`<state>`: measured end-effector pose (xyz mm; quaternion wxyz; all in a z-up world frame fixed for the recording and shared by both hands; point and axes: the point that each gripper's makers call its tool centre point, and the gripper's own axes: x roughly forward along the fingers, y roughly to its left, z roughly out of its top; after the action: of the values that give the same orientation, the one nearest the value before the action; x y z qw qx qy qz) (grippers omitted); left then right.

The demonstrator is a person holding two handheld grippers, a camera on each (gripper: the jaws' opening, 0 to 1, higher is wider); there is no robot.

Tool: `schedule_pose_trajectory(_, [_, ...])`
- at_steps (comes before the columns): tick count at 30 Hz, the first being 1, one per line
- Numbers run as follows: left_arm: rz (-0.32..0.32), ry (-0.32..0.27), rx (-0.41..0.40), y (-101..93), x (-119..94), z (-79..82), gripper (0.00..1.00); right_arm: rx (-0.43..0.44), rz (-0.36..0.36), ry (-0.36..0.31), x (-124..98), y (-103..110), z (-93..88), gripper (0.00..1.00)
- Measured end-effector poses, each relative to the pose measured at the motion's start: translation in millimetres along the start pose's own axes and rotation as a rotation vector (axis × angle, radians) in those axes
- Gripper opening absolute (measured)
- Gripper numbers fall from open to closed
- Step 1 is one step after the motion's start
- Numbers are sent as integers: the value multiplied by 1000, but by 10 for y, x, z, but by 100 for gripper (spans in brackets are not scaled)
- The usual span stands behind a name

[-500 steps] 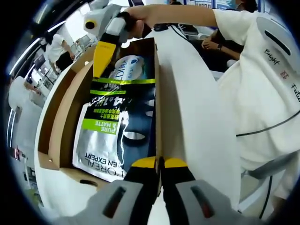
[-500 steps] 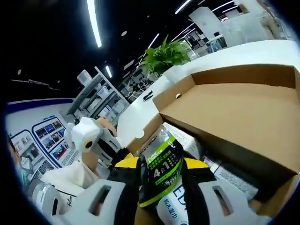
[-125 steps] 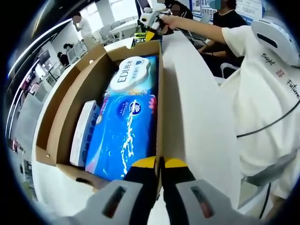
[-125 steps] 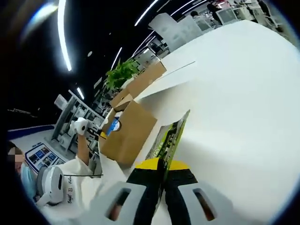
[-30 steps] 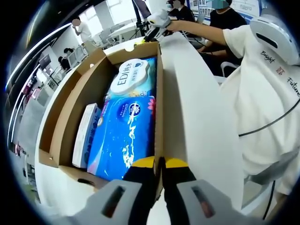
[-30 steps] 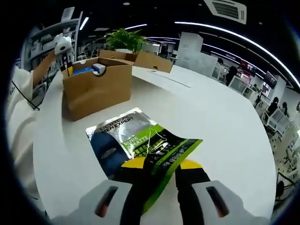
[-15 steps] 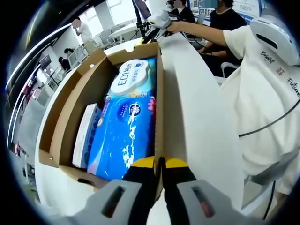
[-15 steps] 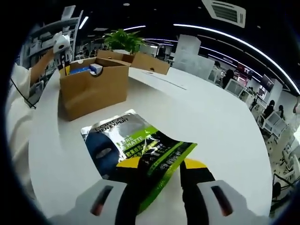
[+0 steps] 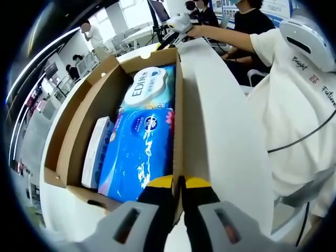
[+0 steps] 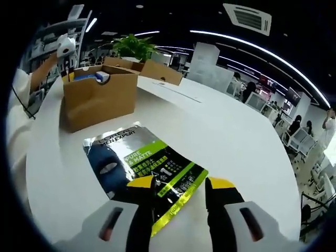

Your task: Operate the shoe box by opening the lid, removing the specified soft item, and placing it in the target area until the item is outside and the box remains undamaged.

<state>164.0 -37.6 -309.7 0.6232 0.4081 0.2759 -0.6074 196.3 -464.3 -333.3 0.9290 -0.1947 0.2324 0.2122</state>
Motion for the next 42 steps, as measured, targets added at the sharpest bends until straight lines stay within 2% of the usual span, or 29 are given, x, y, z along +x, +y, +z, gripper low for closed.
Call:
schedule_pose_trajectory(3, [-1, 0, 0, -3, 1, 1, 4, 1, -10, -5, -18, 0, -2, 37])
schedule_pose_trajectory(5, [0, -2, 0, -6, 1, 5, 4, -21, -51, -7, -58, -52, 7, 36])
schedule_pose_trajectory(9, [0, -6, 0, -8, 2, 11, 4, 8, -77, -43, -109, -105, 59, 35])
schedule_pose_trajectory(12, [3, -8, 1, -11, 2, 14, 4, 121, -64, -98, -182, -95, 128, 35])
schedule_pose_trajectory(18, [-2, -11, -13, -8, 0, 23, 4, 153, -99, -150, -246, -83, 221, 35])
schedule_pose_trajectory(21, [-8, -9, -20, -11, 0, 22, 4, 182, -61, -200, -239, 49, 317, 36])
schedule_pose_trajectory(25, [-7, -10, -19, -8, -1, 22, 4, 202, -54, -148, -144, 201, 262, 42])
schedule_pose_trajectory(30, [-6, -12, -15, -3, 1, 20, 4, 212, -51, -149, -72, 312, 291, 54])
schedule_pose_trajectory(42, [-4, -15, -12, 3, 3, 19, 4, 255, -89, -174, -72, 331, 363, 58])
